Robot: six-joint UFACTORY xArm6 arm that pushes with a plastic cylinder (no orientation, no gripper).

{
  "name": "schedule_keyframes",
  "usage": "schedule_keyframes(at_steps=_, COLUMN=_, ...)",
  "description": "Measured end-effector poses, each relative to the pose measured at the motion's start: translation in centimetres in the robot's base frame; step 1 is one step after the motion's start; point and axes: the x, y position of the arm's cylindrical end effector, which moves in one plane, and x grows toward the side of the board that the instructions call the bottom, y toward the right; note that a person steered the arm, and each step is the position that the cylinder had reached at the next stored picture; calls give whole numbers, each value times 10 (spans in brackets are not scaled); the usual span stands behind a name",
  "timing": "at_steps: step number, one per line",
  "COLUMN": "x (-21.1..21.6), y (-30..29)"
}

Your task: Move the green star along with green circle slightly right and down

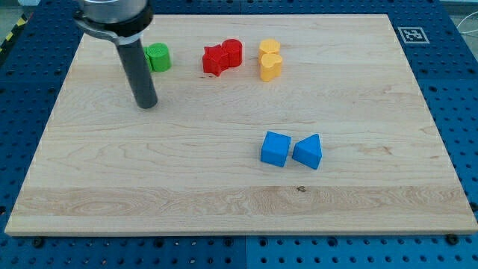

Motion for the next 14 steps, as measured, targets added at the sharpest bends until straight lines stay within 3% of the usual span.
schedule_keyframes(at_steps=3, x=-23, y=-51)
schedule_keyframes(at_steps=7, x=-125, y=-52)
schedule_keyframes(at_steps=9, x=-126, y=-37)
schedule_keyframes(at_steps=14, x=-77, y=-4)
